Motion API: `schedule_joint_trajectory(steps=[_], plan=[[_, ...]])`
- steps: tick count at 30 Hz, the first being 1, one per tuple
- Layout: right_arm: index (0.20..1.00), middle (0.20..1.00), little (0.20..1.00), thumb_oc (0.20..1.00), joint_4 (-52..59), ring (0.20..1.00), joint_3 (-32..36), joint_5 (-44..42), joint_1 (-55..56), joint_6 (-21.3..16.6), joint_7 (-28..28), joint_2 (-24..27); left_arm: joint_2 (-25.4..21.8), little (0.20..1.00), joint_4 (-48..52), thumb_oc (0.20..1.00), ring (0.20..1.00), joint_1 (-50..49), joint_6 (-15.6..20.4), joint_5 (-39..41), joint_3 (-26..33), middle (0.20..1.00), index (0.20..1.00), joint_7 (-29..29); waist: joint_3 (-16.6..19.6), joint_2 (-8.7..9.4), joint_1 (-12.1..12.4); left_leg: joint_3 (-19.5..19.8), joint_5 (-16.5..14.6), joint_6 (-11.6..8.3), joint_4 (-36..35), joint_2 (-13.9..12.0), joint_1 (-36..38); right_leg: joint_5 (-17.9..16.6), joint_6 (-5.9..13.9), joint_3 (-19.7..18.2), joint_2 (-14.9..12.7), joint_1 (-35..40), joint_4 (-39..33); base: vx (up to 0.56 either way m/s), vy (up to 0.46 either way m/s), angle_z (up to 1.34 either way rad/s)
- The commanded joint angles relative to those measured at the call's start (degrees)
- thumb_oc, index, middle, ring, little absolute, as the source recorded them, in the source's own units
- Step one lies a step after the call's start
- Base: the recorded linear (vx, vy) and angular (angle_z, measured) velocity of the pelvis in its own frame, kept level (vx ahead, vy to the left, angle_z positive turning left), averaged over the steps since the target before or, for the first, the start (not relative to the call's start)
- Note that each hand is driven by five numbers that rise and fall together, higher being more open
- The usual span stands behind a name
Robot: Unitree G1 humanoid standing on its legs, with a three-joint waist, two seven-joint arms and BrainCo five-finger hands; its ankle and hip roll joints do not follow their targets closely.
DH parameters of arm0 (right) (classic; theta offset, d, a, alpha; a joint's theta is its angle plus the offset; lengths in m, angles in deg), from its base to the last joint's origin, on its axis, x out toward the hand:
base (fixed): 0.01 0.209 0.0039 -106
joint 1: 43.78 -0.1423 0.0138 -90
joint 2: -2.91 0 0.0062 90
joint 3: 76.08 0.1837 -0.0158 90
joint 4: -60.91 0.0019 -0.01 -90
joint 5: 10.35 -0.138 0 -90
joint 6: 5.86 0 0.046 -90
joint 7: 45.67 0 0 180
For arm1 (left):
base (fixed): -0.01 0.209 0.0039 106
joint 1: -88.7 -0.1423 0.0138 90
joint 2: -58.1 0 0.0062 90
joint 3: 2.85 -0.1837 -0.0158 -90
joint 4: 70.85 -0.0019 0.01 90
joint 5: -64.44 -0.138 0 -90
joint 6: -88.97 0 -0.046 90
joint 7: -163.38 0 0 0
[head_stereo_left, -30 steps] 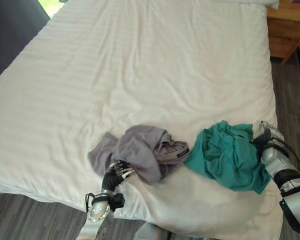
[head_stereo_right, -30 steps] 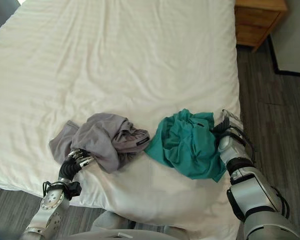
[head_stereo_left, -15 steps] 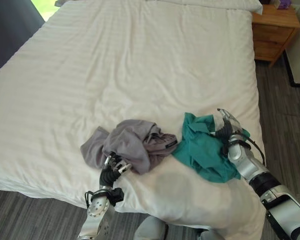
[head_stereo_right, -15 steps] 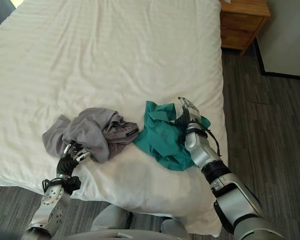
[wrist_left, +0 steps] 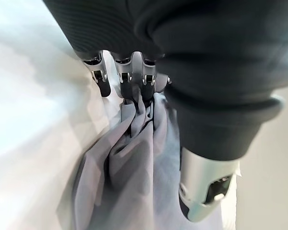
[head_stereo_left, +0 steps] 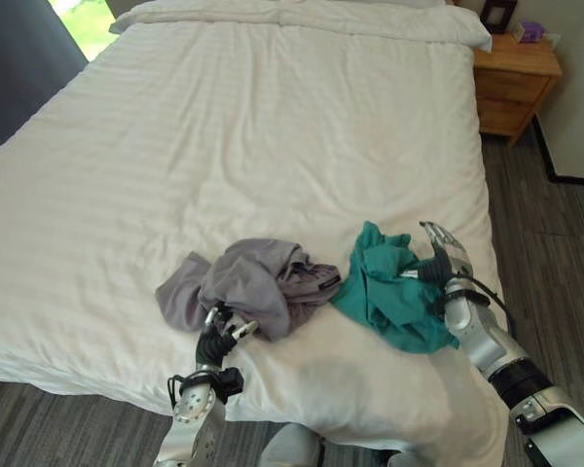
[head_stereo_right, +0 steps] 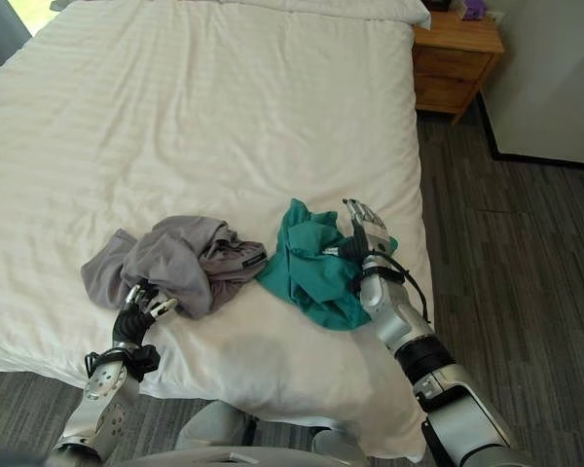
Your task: Pick up bed clothes into laundry basket.
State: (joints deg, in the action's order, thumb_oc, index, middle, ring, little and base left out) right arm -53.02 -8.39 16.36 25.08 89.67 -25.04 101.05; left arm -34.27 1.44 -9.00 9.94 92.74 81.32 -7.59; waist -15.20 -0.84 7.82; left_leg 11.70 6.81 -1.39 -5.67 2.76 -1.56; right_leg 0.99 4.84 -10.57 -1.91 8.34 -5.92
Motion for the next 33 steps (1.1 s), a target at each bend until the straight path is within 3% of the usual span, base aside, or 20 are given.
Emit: schedule_joint_trajectory(steps=[1,4,5,6,7,13,17,18,19,23,25,26,29,33], plan=[[1.000,1.000,1.000,1.000,-1.4,1.000,0.0,-2.9,0.7,-2.3,-1.2,-1.0,0.2,1.000,-0.7,1.000,1.000,-3.5,-0.5,-2.1,-1.5,1.000,1.000,-0.2,2.5,0.02,-0.8,-1.0,-1.6,-5.02,0.7,-4.8,-3.9,6.4,0.15,2.1,-3.5,2.2,0.9,-0.01,-0.024,0.11],[1.000,1.000,1.000,1.000,-5.0,1.000,-1.6,-4.9,3.6,-2.8,-3.4,-2.9,0.7,1.000,-1.3,1.000,1.000,-3.2,-0.5,-2.3,-1.3,1.000,1.000,-0.2,2.3,-0.23,-1.0,-0.6,-1.3,-5.32,0.7,-4.8,-4.1,6.4,-0.04,2.8,-3.2,2.4,0.9,-0.01,-0.036,0.08],[0.674,0.674,0.674,0.674,-9.8,0.674,-3.4,-6.7,4.9,-2.8,-5.6,-4.7,0.9,1.000,-1.5,1.000,1.000,-2.8,-0.5,-2.4,-1.2,1.000,1.000,-0.5,2.3,-0.27,-0.9,-0.4,-1.2,-5.50,0.7,-4.8,-4.1,6.7,-0.12,3.4,-3.1,2.8,0.9,0.00,-0.053,0.12],[0.555,0.555,0.555,0.555,-13.4,0.555,-4.0,-8.2,5.2,-2.6,-6.6,-5.7,1.0,1.000,-1.5,1.000,1.000,-2.4,-0.4,-2.2,-1.3,1.000,1.000,-0.8,2.3,-0.32,-0.8,-0.2,-1.1,-5.61,0.7,-4.8,-4.1,6.7,-0.16,3.7,-3.1,3.0,0.9,0.01,-0.056,0.25],[0.200,0.200,0.200,0.200,-16.8,0.200,-4.9,-8.6,5.0,-2.3,-7.7,-6.4,0.7,1.000,-1.2,1.000,1.000,-1.9,-0.2,-2.2,-1.3,1.000,1.000,-1.1,2.4,-0.43,-0.6,0.1,-1.0,-5.73,0.7,-4.8,-4.1,6.8,-0.20,4.0,-3.0,3.1,0.9,0.01,-0.041,0.25],[0.200,0.200,0.200,0.200,-26.3,0.200,-3.9,-13.5,3.6,-1.8,-9.1,-9.0,-1.3,1.000,4.3,1.000,1.000,-1.2,0.7,-0.7,0.4,1.000,1.000,-1.4,2.8,-0.95,0.5,0.9,-0.4,-6.28,0.7,-4.9,-4.1,7.0,-0.45,5.2,-2.7,3.8,0.9,0.00,-0.030,0.14],[0.200,0.200,0.200,0.200,-16.2,0.200,3.8,-17.1,4.6,-2.7,-7.3,-1.5,-5.8,1.000,13.2,1.000,1.000,1.7,3.2,-1.7,5.7,1.000,1.000,0.9,3.3,-0.54,-0.6,0.3,-0.2,-6.72,0.7,-5.4,-4.1,6.9,-0.51,5.3,-2.4,3.9,0.9,-0.03,-0.019,0.18],[0.200,0.200,0.200,0.200,-6.3,0.200,9.3,-19.2,6.1,-3.7,-5.7,3.6,-8.1,1.000,17.3,1.000,1.000,3.9,4.5,-2.6,9.0,1.000,1.000,2.7,3.4,-0.20,-1.9,-0.3,-0.4,-6.87,0.7,-5.9,-3.9,6.7,-0.41,4.9,-2.4,3.6,0.9,-0.02,-0.005,0.09],[0.200,0.200,0.200,0.200,-5.6,0.200,9.6,-19.2,6.6,-3.4,-5.8,3.8,-8.1,1.000,17.4,1.000,1.000,3.9,4.4,-2.7,8.9,1.000,1.000,2.8,3.4,-0.21,-1.7,-0.4,-0.5,-6.86,0.7,-5.9,-3.8,6.7,-0.41,4.9,-2.4,3.7,0.9,-0.06,0.010,0.11],[0.200,0.200,0.200,0.200,11.0,0.200,25.2,-21.6,13.8,-7.0,-2.7,12.7,-12.7,1.000,21.7,1.000,1.000,7.7,4.5,-10.4,14.0,1.000,1.000,5.9,4.6,-0.07,-5.1,-2.2,-0.5,-6.86,0.7,-7.3,-3.4,5.5,0.32,3.2,-2.4,2.7,0.9,0.02,0.023,-0.19],[0.200,0.200,0.200,0.200,11.4,0.200,25.6,-21.6,14.2,-6.9,-2.8,12.7,-12.6,1.000,21.7,1.000,1.000,7.8,4.4,-10.4,13.8,1.000,1.000,5.9,4.7,-0.09,-4.8,-2.3,-0.6,-6.86,0.7,-7.3,-3.4,5.5,0.32,3.2,-2.4,2.7,0.9,0.05,0.026,-0.35],[0.200,0.200,0.200,0.200,17.0,0.200,32.4,-23.8,17.6,-8.4,-1.9,14.0,-13.5,1.000,19.1,1.000,1.000,9.4,2.7,-14.7,13.4,1.000,1.000,6.8,5.8,0.04,-6.9,-3.4,-1.4,-6.75,0.7,-7.8,-2.5,5.3,0.82,2.1,-2.7,2.5,0.9,0.06,0.056,-0.40],[0.200,0.200,0.200,0.200,20.8,0.200,36.1,-24.5,19.8,-9.1,-1.5,14.4,-14.3,1.000,15.5,1.000,1.000,10.6,0.0,-19.8,12.0,1.000,1.000,6.6,6.7,0.09,-8.7,-5.1,-2.4,-6.46,0.7,-8.3,-1.6,4.7,1.52,0.5,-3.0,1.9,0.9,0.11,0.056,-0.33],[0.200,0.200,0.200,0.200,23.1,0.200,41.6,-23.3,24.2,-10.1,-0.5,14.2,-18.5,1.000,6.2,1.000,1.000,11.4,-6.7,-40.7,10.4,1.000,1.000,8.8,8.3,0.57,-12.2,-8.1,-4.9,-5.72,0.7,-8.6,-0.4,4.1,2.74,-2.5,-4.0,0.6,0.9,0.09,0.090,-0.51]])
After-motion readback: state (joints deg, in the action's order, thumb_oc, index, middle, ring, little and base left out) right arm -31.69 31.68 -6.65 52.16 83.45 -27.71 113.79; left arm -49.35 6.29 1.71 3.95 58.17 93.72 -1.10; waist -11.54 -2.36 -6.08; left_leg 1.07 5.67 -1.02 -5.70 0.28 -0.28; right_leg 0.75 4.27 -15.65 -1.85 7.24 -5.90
